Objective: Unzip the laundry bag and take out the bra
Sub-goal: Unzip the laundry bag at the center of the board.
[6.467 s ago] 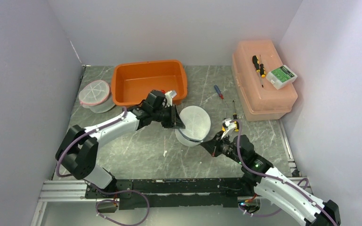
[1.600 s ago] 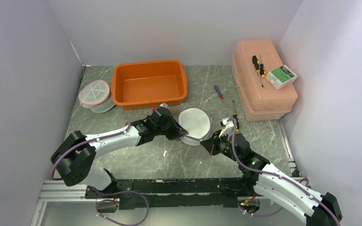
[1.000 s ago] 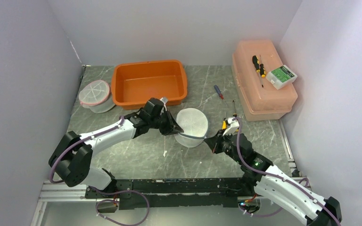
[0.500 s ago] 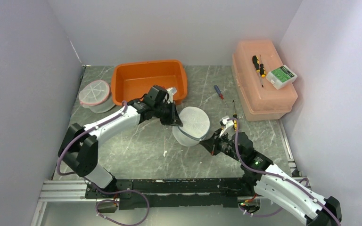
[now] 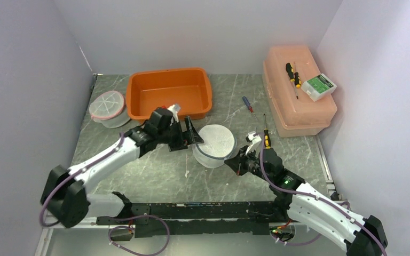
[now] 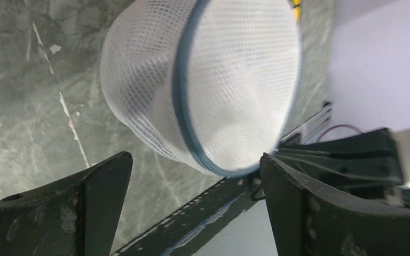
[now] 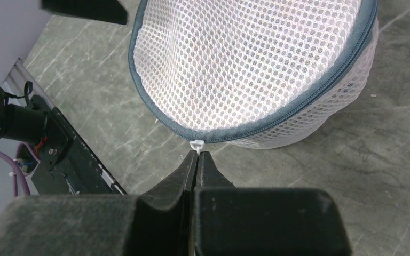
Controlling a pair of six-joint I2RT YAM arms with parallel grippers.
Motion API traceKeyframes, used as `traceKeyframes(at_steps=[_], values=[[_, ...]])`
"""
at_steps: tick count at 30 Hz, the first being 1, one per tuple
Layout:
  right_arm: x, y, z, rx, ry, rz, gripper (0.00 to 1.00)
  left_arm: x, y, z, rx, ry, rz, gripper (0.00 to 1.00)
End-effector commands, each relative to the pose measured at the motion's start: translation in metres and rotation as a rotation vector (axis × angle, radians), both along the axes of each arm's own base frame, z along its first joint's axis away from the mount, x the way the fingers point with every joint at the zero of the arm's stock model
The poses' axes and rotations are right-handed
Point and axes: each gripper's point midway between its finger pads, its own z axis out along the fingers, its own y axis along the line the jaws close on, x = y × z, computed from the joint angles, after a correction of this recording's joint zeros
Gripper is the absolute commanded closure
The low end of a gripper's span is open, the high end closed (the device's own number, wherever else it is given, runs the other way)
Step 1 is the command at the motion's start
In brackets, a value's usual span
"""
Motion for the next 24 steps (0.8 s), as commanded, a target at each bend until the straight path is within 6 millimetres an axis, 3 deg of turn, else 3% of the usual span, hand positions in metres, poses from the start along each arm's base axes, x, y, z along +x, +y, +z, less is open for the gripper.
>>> traceKeyframes(at_steps=[1,7,14,19,23,24], values=[[0.006,0.007,0.011,0.040,-0.048,0.008,1.00,-0.009,0.000,0.032,-0.124,0.000,0.188,0.06],[0.008,0.010,0.008,0.041,-0.040,0.009,1.00,-0.029,-0.034,0.039,-0.188,0.046,0.245,0.06],[0.007,0.011,0.010,0.054,-0.036,0.009,1.00,-0.022,-0.071,0.023,-0.210,0.118,0.243,0.12],[0.004,0.009,0.007,0.044,-0.032,0.012,1.00,-0.014,-0.078,0.009,-0.188,0.137,0.262,0.15],[0.003,0.008,0.005,0.039,-0.025,0.011,1.00,-0.008,-0.081,0.004,-0.199,0.131,0.281,0.27],[0.002,0.008,0.005,0.038,-0.025,0.011,1.00,-0.007,-0.081,0.002,-0.193,0.128,0.282,0.35]])
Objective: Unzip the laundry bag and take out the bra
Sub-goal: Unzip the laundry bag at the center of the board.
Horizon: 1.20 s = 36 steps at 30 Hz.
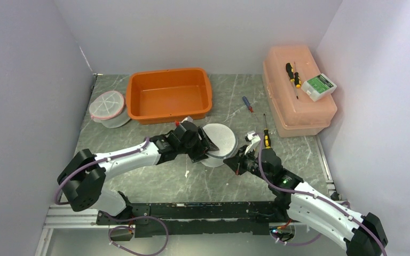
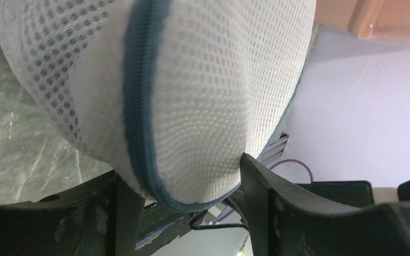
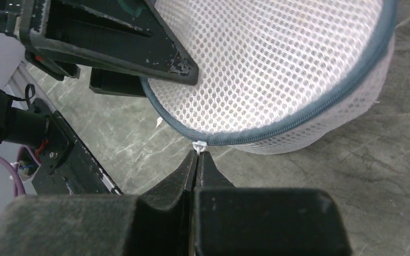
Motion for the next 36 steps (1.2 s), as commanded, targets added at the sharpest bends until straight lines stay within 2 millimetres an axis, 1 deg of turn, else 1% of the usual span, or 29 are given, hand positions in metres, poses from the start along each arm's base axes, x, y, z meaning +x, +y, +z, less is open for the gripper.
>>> traceKeyframes(at_steps=[1,6,8,9,12,13,19,22,25,27,30,33,34,36], values=[[-0.001,0.002,0.005,0.022,-0.015,0.008,1.00,0.019,-0.014,0.021,-0.059,-0.068,0.039,0.42],[0.002,-0.004,0.001,0.004,-0.009,-0.029,1.00,0.020,-0.007,0.020,-0.023,-0.086,0.034,0.79],[0.004,-0.008,-0.003,-0.010,-0.001,-0.054,1.00,0.021,-0.003,0.022,-0.017,-0.096,0.035,0.92],[0.005,-0.009,-0.004,-0.013,0.005,-0.068,1.00,0.021,0.000,0.022,-0.012,-0.097,0.037,0.96],[0.010,-0.016,-0.005,-0.020,0.011,-0.123,1.00,0.023,0.011,0.021,-0.009,-0.100,0.046,0.97],[0.012,-0.022,-0.011,-0.042,0.027,-0.159,1.00,0.022,0.015,0.020,-0.011,-0.102,0.041,0.97],[0.022,-0.044,-0.024,-0.098,0.073,-0.307,1.00,0.024,0.039,0.026,-0.032,-0.132,-0.003,0.97],[0.025,-0.049,-0.026,-0.098,0.086,-0.352,1.00,0.023,0.042,0.030,-0.054,-0.152,-0.061,0.97],[0.027,-0.054,-0.026,-0.097,0.087,-0.388,1.00,0.019,0.040,0.036,-0.089,-0.177,-0.144,0.97],[0.028,-0.056,-0.020,-0.089,0.062,-0.391,1.00,0.017,0.037,0.037,-0.109,-0.185,-0.206,0.97],[0.025,-0.055,-0.002,-0.029,-0.015,-0.355,1.00,0.016,0.031,0.048,-0.168,-0.213,-0.311,0.97],[0.016,-0.045,0.016,0.007,-0.080,-0.256,1.00,0.023,0.026,0.060,-0.182,-0.256,-0.409,0.97],[0.012,-0.040,0.019,0.009,-0.088,-0.217,1.00,0.025,0.024,0.063,-0.184,-0.261,-0.444,0.97],[0.007,-0.031,0.017,-0.003,-0.071,-0.158,1.00,0.028,0.020,0.067,-0.208,-0.267,-0.521,0.97]])
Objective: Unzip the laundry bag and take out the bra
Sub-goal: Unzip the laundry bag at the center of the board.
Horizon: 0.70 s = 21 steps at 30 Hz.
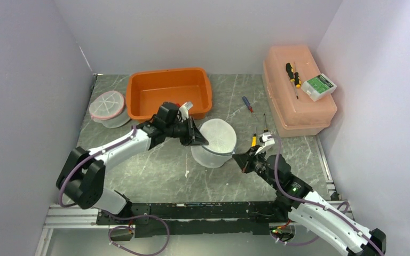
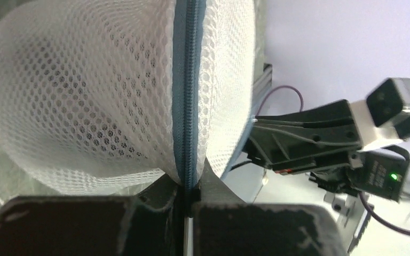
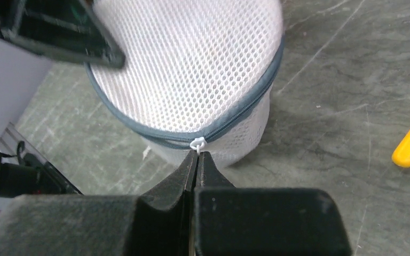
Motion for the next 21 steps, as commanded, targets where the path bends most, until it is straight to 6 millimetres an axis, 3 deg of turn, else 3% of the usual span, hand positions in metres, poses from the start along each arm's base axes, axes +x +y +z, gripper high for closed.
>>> traceKeyframes(at_steps=[1,4,6,7,9,12,16,21], values=[[-0.007,0.008,-0.004,-0.068,-0.007,0.093,1.00,0.012,-0.011,0.031,-0.073,-0.139,-0.209,0.97],[-0.009,0.011,-0.007,-0.067,-0.002,0.105,1.00,0.020,-0.011,0.019,-0.054,-0.145,-0.213,0.97],[-0.009,0.010,-0.009,-0.070,0.003,0.104,1.00,0.022,-0.007,0.004,-0.035,-0.123,-0.190,0.85],[-0.009,0.010,-0.010,-0.071,0.007,0.104,1.00,0.022,-0.006,-0.001,-0.038,-0.111,-0.177,0.75],[-0.010,0.011,-0.012,-0.074,0.014,0.107,1.00,0.022,-0.001,-0.007,-0.040,-0.089,-0.146,0.43],[-0.009,0.013,-0.014,-0.075,0.026,0.110,1.00,0.020,0.009,-0.006,-0.004,-0.065,-0.079,0.09],[-0.007,0.018,-0.003,-0.047,0.057,0.103,1.00,0.011,0.030,0.011,0.050,-0.035,0.043,0.06],[-0.002,0.024,0.001,-0.048,0.094,0.094,1.00,-0.006,0.041,0.029,0.027,-0.019,0.197,0.06]])
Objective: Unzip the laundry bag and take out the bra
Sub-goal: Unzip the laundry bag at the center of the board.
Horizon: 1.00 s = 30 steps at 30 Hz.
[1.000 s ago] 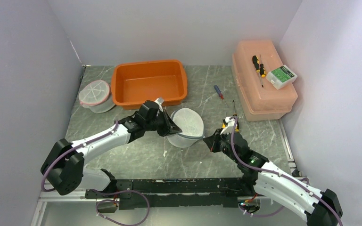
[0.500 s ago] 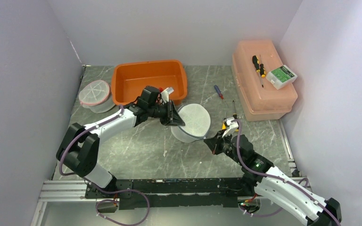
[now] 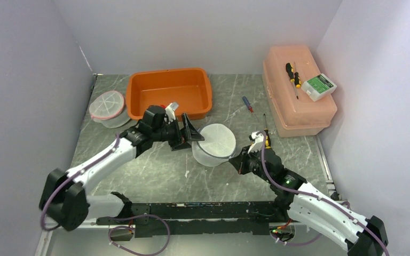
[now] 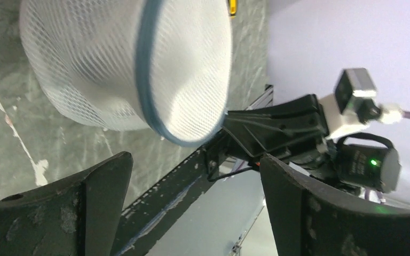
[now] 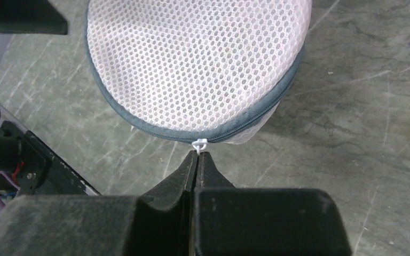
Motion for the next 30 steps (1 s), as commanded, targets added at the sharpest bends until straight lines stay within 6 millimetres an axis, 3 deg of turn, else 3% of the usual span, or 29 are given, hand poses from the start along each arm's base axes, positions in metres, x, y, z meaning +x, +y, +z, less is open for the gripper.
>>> traceKeyframes(at_steps=[1,4,9,17,24,30], values=[[0.008,0.012,0.030,0.065,-0.024,-0.003,1.00,-0.010,0.011,0.017,0.010,0.015,0.165,0.06],[0.010,0.014,0.024,0.059,-0.015,-0.002,1.00,-0.021,0.010,0.018,0.040,0.033,0.207,0.06],[0.010,0.018,0.023,0.069,-0.015,0.012,1.00,-0.037,-0.028,0.011,0.040,0.041,0.238,0.06],[0.008,0.019,0.019,0.065,-0.008,0.024,1.00,-0.014,-0.060,-0.003,0.053,0.058,0.294,0.07],[0.005,0.018,0.016,0.066,0.000,0.027,1.00,-0.009,-0.079,-0.012,0.011,0.082,0.304,0.36],[0.005,0.018,0.016,0.062,-0.002,0.030,1.00,-0.006,-0.089,-0.024,0.030,0.092,0.293,0.47]])
